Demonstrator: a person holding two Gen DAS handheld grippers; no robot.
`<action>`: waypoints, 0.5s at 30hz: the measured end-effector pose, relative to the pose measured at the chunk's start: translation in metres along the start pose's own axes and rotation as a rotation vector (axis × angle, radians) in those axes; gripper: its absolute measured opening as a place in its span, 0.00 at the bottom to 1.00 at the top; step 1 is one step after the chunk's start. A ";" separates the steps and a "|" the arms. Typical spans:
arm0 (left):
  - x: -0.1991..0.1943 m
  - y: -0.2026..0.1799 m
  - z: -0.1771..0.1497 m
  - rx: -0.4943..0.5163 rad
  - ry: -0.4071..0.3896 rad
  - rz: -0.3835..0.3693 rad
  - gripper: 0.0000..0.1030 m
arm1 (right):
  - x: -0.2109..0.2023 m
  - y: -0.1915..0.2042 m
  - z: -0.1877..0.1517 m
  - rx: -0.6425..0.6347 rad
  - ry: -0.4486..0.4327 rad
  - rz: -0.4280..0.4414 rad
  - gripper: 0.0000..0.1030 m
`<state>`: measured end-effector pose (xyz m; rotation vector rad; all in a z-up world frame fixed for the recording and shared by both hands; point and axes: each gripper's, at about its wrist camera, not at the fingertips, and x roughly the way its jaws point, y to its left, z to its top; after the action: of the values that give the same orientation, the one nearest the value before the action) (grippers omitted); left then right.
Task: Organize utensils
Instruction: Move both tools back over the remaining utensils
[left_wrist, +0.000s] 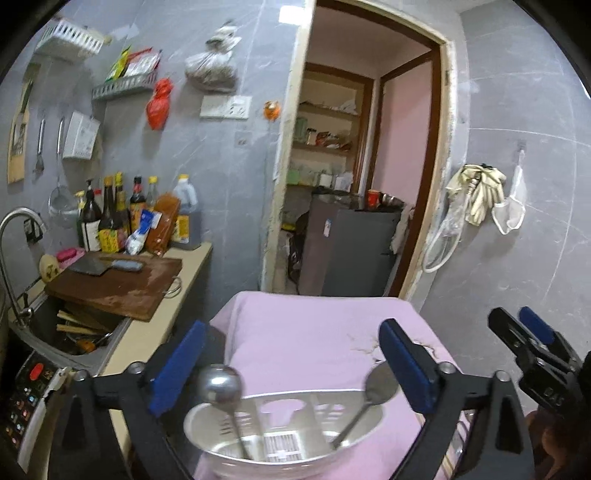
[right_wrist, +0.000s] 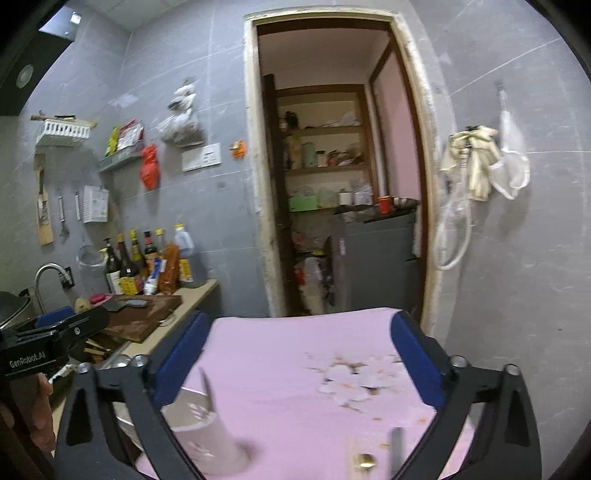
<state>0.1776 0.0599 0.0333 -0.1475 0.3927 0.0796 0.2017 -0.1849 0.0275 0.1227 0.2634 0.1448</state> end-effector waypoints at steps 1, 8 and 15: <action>-0.002 -0.012 -0.003 0.007 -0.014 -0.006 0.97 | -0.004 -0.009 0.000 0.001 0.000 -0.013 0.98; -0.004 -0.069 -0.019 0.050 -0.018 -0.049 0.98 | -0.026 -0.069 -0.007 0.003 0.036 -0.107 0.98; 0.001 -0.128 -0.039 0.094 0.013 -0.095 0.98 | -0.027 -0.134 -0.021 0.016 0.100 -0.180 0.98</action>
<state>0.1778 -0.0729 0.0138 -0.0734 0.4009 -0.0334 0.1872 -0.3184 -0.0050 0.1067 0.3742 -0.0306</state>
